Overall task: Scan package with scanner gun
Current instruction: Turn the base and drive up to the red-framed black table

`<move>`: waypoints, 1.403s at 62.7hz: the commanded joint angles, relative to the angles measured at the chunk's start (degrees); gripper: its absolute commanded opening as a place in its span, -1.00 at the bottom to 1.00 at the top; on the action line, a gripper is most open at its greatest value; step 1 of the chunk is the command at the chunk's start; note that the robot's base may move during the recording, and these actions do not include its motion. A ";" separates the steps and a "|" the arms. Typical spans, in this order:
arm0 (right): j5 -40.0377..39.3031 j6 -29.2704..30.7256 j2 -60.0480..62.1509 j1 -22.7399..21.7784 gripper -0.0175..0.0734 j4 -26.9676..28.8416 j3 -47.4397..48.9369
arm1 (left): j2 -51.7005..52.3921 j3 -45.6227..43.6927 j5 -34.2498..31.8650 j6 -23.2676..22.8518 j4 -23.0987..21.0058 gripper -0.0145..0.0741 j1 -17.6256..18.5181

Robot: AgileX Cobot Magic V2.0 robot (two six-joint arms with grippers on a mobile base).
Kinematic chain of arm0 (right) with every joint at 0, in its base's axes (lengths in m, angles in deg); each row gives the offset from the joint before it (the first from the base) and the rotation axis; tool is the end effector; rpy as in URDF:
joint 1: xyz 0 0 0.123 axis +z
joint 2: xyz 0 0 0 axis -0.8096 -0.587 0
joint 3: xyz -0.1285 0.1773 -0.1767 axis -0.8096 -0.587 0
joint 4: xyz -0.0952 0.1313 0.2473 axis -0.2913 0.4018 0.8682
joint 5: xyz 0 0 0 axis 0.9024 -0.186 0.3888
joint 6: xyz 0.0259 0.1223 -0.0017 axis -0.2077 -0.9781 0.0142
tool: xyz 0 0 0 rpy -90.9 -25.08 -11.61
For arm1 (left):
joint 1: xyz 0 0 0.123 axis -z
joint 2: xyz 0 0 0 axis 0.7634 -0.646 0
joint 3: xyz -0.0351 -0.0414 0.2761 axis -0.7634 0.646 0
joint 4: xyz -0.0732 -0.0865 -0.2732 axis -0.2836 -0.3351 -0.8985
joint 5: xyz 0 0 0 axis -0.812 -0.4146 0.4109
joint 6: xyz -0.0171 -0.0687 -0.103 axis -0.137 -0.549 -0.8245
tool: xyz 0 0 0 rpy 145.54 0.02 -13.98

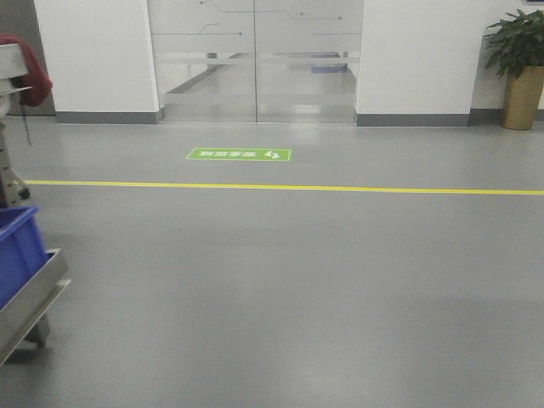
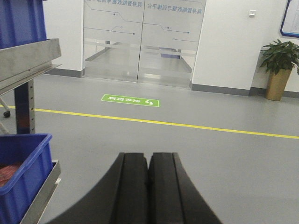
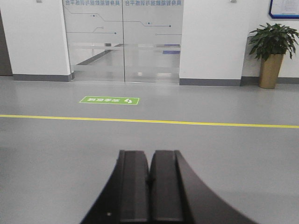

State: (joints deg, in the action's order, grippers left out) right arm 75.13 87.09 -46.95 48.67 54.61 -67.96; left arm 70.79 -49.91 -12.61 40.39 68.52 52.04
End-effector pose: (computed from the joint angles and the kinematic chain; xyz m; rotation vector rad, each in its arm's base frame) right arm 0.1384 -0.0126 0.2075 0.1205 1.5479 -0.0201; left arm 0.1390 -0.0055 0.2084 -0.0218 1.5404 -0.0868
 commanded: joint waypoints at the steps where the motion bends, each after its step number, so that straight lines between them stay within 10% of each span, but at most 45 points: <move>1: -0.87 -0.04 0.16 -0.23 -0.97 0.09 0.00 | 0.20 -0.14 -0.90 -0.23 0.12 -0.92 0.15; 88: -0.87 -0.04 0.16 -0.12 -0.97 0.09 0.00 | 0.20 -0.14 -0.90 -0.23 0.12 -0.92 0.04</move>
State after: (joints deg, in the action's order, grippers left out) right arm 75.13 87.09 -46.95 48.67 54.61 -67.96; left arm 70.79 -49.91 -12.61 40.39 68.52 52.04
